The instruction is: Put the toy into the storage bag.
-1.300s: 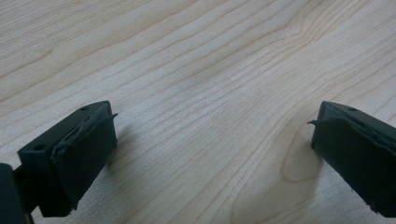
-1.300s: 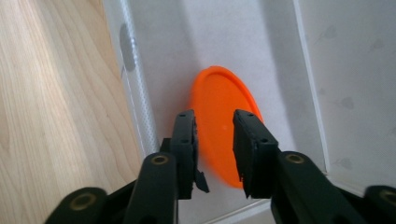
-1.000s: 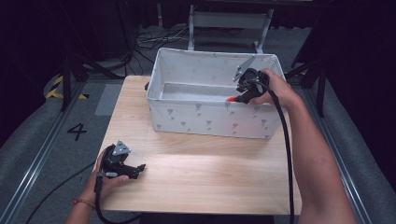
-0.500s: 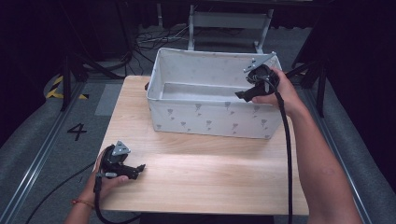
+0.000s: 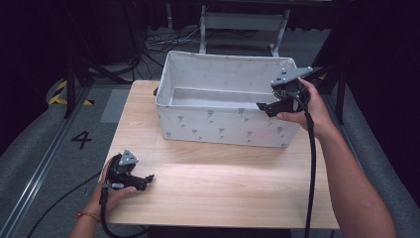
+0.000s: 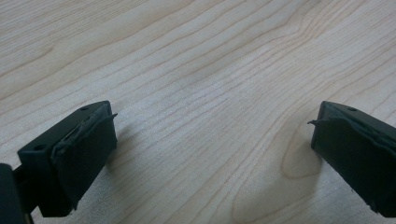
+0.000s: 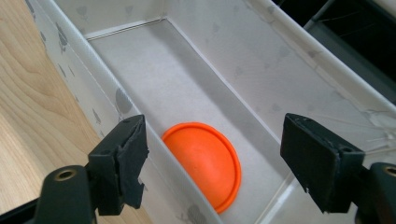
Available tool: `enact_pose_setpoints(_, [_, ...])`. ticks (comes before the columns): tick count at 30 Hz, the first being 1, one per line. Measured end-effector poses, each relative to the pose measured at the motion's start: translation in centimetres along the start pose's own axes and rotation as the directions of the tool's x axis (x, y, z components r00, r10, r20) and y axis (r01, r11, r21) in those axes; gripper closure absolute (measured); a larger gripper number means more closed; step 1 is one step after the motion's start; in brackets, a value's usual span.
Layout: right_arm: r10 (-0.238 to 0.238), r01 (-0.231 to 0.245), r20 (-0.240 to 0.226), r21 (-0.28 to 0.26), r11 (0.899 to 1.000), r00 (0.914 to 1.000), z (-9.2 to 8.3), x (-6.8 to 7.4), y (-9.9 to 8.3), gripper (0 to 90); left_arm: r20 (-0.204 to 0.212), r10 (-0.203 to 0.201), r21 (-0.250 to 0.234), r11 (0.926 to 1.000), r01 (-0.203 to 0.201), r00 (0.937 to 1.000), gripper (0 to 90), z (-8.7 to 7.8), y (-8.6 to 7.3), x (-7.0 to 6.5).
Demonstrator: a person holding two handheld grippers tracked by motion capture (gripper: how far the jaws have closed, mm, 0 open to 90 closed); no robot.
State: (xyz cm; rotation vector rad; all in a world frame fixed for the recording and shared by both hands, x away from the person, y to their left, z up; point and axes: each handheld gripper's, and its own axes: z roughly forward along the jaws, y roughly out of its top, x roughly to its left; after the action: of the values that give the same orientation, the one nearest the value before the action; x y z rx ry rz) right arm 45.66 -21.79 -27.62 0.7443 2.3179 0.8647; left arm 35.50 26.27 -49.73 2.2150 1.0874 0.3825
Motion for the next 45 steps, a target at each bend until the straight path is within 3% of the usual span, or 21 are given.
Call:
enact_pose_setpoints(8, [-0.008,0.010,0.038,-0.042,0.999,0.9993,-2.3,1.0,-1.6,23.8,0.000,0.000,0.000,1.0000,0.000,1.0000,0.5,0.0,0.0,0.0])
enact_pose_setpoints(13, [-0.030,0.032,0.022,-0.083,0.996,0.9993,-3.7,2.1,-3.1,22.0,0.004,-0.003,0.002,1.0000,0.003,1.0000,0.5,0.0,0.0,0.0])
enact_pose_setpoints(25, [-0.026,0.031,0.049,-0.114,0.993,0.9985,-5.0,3.6,-6.9,21.0,0.000,0.000,0.000,1.0000,0.000,1.0000,0.5,0.0,0.0,0.0])
enact_pose_setpoints(29, [-0.023,0.027,0.033,-0.114,0.993,0.9992,-5.4,4.1,-8.3,20.5,-0.001,-0.001,0.000,1.0000,0.001,1.0000,0.5,0.0,0.0,0.0])
enact_pose_setpoints(37, [-0.036,0.038,0.027,-0.085,0.996,0.9990,-4.9,5.0,-10.8,20.9,0.002,-0.005,0.001,1.0000,0.005,1.0000,0.4,0.0,0.0,0.0])
enact_pose_setpoints(45, [-0.018,0.020,0.030,-0.047,0.999,0.9994,-3.5,5.6,-12.9,22.1,0.003,-0.009,0.002,1.0000,0.009,1.0000,0.5,0.0,0.0,-0.1])
